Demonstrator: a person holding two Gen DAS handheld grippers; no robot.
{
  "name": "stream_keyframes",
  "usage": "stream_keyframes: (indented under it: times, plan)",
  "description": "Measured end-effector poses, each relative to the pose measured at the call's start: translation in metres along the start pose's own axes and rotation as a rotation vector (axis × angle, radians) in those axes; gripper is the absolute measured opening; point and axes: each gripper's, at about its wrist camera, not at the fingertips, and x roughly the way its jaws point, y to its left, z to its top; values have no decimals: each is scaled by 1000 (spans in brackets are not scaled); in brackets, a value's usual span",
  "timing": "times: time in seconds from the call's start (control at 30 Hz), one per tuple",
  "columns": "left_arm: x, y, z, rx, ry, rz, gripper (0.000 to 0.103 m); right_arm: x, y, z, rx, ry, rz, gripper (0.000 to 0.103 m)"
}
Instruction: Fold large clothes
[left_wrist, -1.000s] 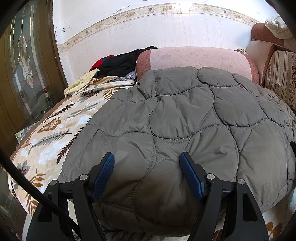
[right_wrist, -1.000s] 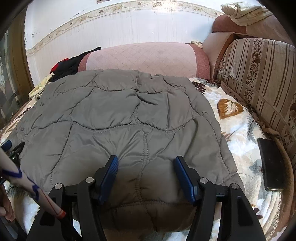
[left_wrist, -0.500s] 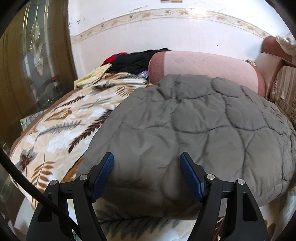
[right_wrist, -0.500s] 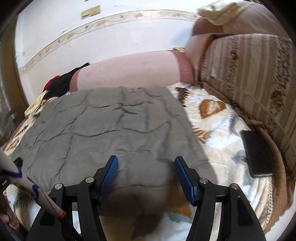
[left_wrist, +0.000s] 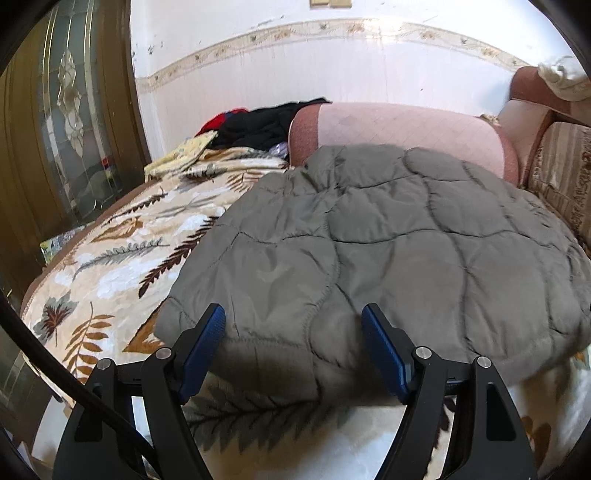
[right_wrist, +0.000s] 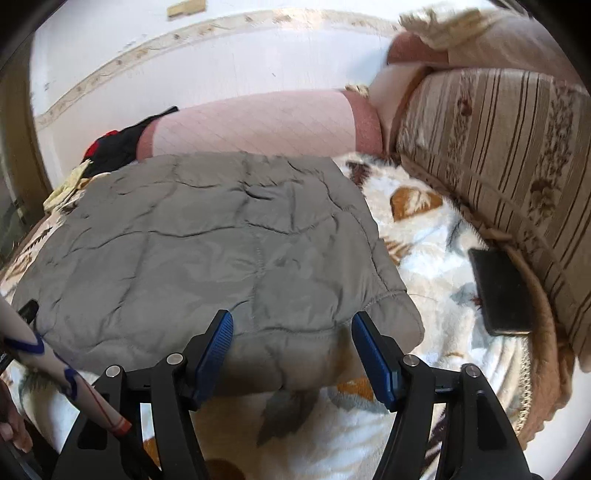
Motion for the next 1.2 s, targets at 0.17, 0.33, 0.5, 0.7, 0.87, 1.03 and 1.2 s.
stream_keyframes:
  times: [0.17,0.33,0.5,0.7,0.87,1.03,1.2]
  plan:
    - [-32,1,-3,-17,-35,-43,80,-33,13,-3,-55,-72,-4,75]
    - [-69,6,-6,-26,-85,-63,89,-65,29,-9,-112,-125,13,81]
    - [-96,14,-6,-43,-113,-74,90,-91,39,-11,-133,-156,50,83]
    - [-128,20,-1,-42,-173,-51,96,-119,45,-9,-124,-198,85,87]
    - [-145,29,7,-67,-195,-29,100,-137,51,-10,-133,-224,87,90]
    - [-147,37,13,-86,-175,29,103,-138,52,-10,-134,-220,78,92]
    - [-149,37,14,-66,-190,19,103,-138,51,-10,-132,-223,75,92]
